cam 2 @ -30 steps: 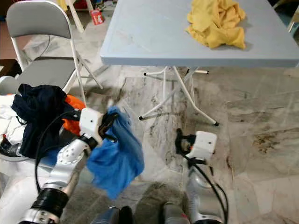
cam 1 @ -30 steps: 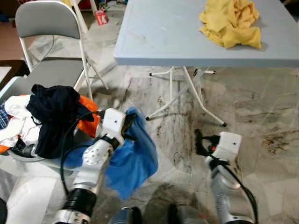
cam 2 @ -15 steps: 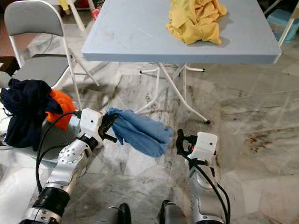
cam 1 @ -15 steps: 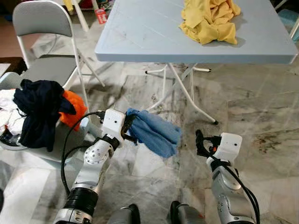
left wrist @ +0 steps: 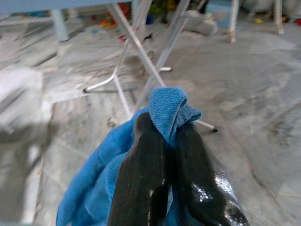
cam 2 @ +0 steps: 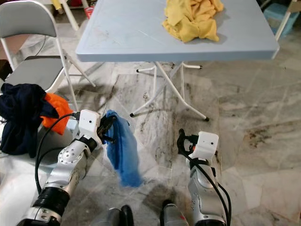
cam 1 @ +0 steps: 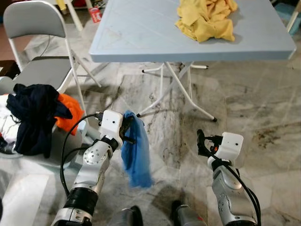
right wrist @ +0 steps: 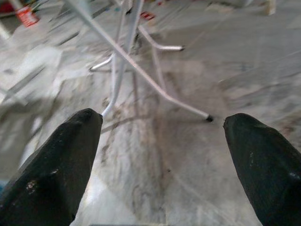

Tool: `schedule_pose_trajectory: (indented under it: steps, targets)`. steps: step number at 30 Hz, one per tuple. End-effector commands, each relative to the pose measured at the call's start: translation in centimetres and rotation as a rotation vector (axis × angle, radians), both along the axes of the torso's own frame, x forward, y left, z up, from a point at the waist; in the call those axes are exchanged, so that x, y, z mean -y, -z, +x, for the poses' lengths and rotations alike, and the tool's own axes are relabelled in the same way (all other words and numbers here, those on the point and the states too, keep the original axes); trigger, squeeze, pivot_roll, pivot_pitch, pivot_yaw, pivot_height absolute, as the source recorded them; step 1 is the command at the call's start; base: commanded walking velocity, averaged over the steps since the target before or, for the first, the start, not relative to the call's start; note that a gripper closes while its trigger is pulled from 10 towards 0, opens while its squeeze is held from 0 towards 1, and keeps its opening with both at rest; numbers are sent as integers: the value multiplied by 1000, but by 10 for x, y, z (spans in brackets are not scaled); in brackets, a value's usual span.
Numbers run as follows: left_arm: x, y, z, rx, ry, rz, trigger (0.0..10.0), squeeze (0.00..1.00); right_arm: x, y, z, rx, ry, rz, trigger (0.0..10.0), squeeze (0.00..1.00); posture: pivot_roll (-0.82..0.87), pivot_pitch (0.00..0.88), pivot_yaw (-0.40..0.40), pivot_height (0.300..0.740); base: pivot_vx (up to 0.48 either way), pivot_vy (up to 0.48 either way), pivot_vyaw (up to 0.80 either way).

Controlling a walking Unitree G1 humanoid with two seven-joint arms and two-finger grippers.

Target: Hang hanger

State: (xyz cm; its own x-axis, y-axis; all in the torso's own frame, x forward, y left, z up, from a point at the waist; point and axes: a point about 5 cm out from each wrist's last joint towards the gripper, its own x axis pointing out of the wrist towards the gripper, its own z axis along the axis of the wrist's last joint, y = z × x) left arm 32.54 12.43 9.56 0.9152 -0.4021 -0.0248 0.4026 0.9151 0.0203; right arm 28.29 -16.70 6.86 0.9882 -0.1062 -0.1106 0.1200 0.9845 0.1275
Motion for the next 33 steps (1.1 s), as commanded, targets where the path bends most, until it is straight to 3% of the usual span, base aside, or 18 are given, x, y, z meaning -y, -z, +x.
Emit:
schedule_pose_trajectory:
  steps: [1,17,33]
  targets:
    - [-7,1,-1,3,-8,4,10000,0,-4,6,-3,-26,-9,11,10000,0,-89,208,106,740,0,420,-800]
    - [-2,8,-6,-3,30,8,10000,0,-5,9,-6,-29,-3,13,10000,0,-98,197,104,740,235,401,-688]
    - [18,24,-8,-57,77,-9,10000,0,3,22,-12,-96,-6,-11,10000,0,-162,82,22,740,292,379,0]
